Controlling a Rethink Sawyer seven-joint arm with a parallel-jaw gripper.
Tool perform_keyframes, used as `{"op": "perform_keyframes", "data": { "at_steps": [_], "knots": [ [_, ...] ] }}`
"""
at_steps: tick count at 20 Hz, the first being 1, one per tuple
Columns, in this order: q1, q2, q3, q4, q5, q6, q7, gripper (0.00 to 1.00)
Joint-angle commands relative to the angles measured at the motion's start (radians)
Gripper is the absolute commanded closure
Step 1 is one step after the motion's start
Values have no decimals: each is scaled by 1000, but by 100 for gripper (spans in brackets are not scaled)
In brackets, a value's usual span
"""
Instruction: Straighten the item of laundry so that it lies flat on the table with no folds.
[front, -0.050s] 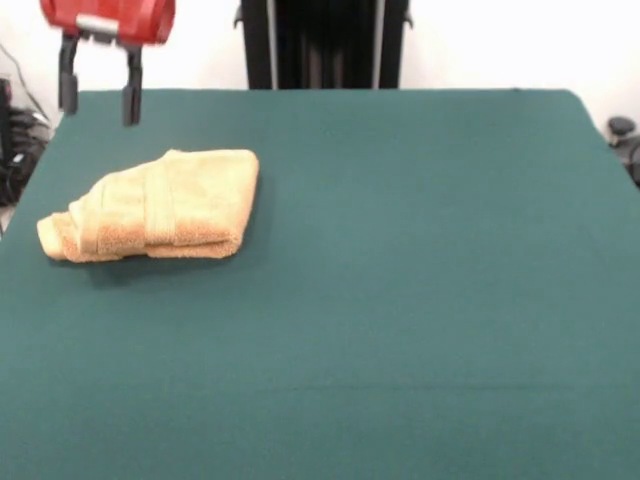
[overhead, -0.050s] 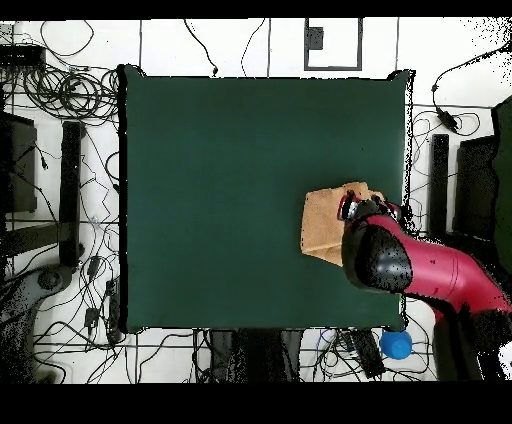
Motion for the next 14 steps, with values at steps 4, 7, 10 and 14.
{"op": "perform_keyframes", "data": {
  "at_steps": [4,7,10,14],
  "knots": [
    [-48,246,145,-4,1,-212,138,0],
    [-60,241,156,5,4,-214,129,0],
    [-67,223,160,15,6,-202,120,0],
    [-88,213,185,22,0,-183,103,0]
  ]
}}
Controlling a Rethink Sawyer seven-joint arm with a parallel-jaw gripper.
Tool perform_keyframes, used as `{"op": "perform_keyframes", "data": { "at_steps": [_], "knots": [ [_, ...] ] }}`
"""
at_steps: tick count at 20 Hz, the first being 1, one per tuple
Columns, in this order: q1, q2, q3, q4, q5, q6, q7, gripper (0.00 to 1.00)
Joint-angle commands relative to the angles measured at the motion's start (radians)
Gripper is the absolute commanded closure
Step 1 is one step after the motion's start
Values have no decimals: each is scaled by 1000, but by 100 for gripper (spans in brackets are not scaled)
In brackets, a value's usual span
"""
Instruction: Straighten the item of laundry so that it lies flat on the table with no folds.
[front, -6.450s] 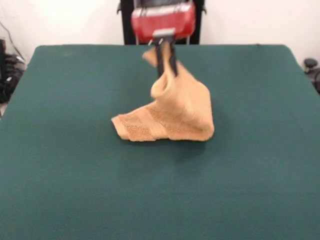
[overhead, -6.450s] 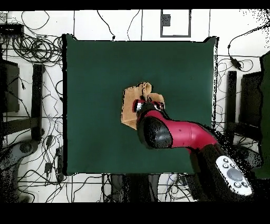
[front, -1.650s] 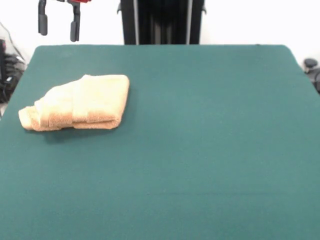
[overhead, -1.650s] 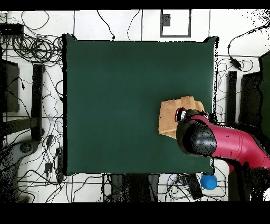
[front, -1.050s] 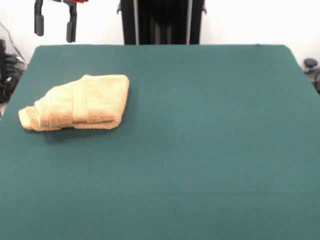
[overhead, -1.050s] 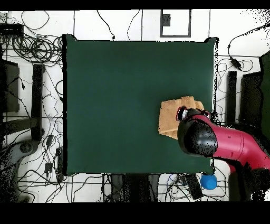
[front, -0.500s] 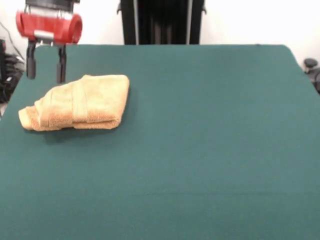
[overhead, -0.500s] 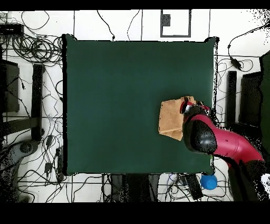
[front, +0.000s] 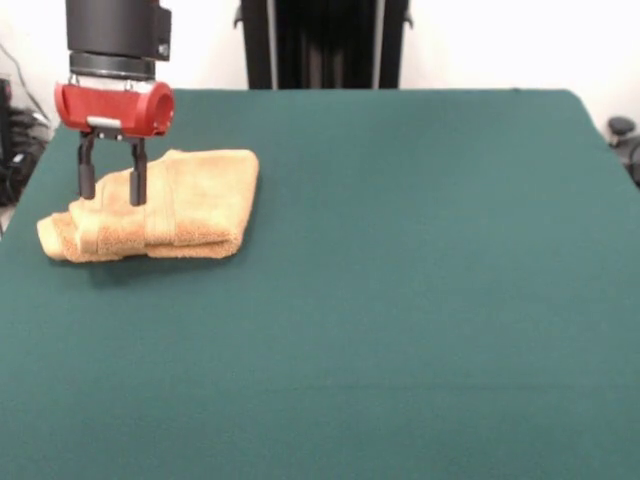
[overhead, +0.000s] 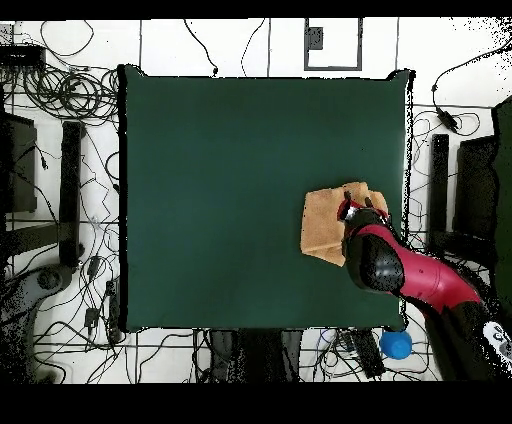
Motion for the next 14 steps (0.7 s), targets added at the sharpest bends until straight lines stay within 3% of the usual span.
{"op": "perform_keyframes", "data": {
  "at_steps": [1,14],
  "knots": [
    [10,1,162,25,-3,22,105,0],
    [-8,4,183,38,4,48,102,0]
  ]
}}
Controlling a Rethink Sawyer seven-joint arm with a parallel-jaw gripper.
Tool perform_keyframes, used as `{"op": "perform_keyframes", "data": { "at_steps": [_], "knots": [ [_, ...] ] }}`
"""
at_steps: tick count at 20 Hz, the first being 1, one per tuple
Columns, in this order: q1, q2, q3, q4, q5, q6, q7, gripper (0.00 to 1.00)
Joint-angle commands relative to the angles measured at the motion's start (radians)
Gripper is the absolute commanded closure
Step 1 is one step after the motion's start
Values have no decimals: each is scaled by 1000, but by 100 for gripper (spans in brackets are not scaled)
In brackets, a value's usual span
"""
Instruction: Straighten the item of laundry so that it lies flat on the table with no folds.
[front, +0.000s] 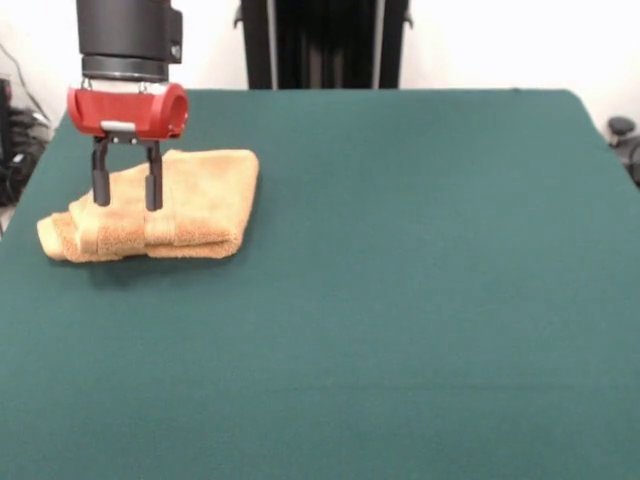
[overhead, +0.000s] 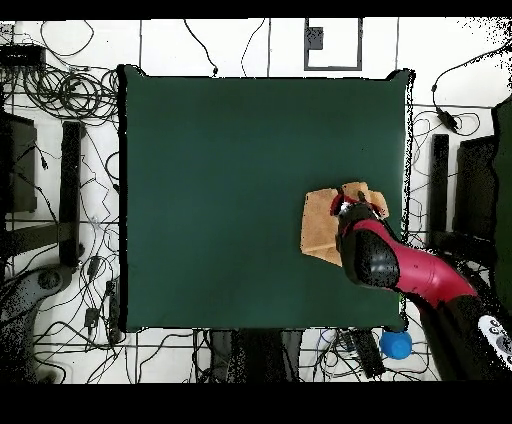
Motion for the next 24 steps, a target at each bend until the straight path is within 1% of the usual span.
{"op": "perform_keyframes", "data": {
  "at_steps": [1,8,17,19,20,21,22,24],
  "knots": [
    [-13,7,151,33,2,55,95,0],
    [-108,44,253,8,-16,143,13,0],
    [-249,120,388,-18,-44,253,-100,0],
    [-306,184,457,-27,-58,273,-140,0],
    [-354,244,521,-26,-79,275,-174,0],
    [-374,275,547,-22,-81,282,-180,0],
    [-405,325,591,-15,-81,305,-202,0],
    [-439,388,641,-7,-76,335,-215,0]
  ]
}}
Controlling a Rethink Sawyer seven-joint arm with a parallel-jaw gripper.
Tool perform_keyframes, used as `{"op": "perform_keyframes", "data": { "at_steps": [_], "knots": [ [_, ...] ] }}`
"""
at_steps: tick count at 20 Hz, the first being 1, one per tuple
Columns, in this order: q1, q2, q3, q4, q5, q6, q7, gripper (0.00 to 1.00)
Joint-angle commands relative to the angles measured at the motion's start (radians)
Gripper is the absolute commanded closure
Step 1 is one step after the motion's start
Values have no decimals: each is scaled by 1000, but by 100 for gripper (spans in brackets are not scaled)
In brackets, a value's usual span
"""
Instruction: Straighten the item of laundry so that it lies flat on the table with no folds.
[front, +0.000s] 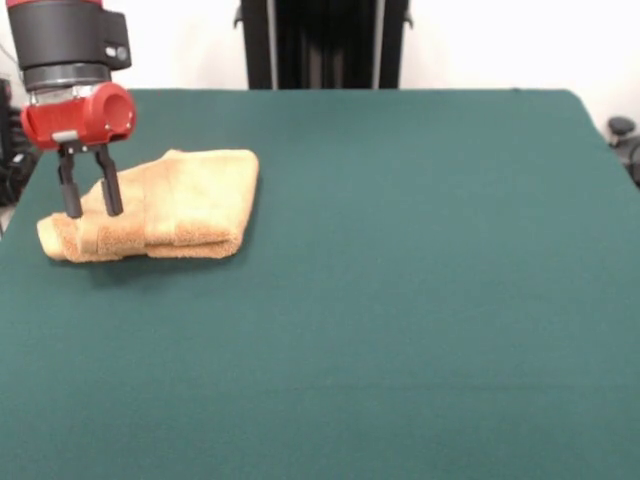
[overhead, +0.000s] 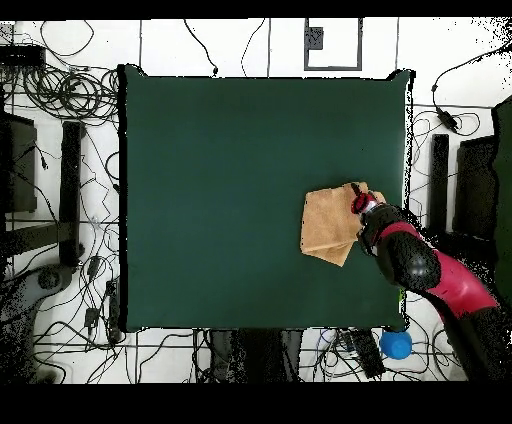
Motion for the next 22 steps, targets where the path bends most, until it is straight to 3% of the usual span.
{"op": "perform_keyframes", "data": {
  "at_steps": [1,6,11,22],
  "knots": [
    [-84,256,314,0,-54,196,-214,0],
    [-107,331,359,-17,-64,232,-233,0],
    [-106,351,372,-24,-88,246,-228,0],
    [-77,283,346,-28,-138,242,-140,0]
  ]
}}
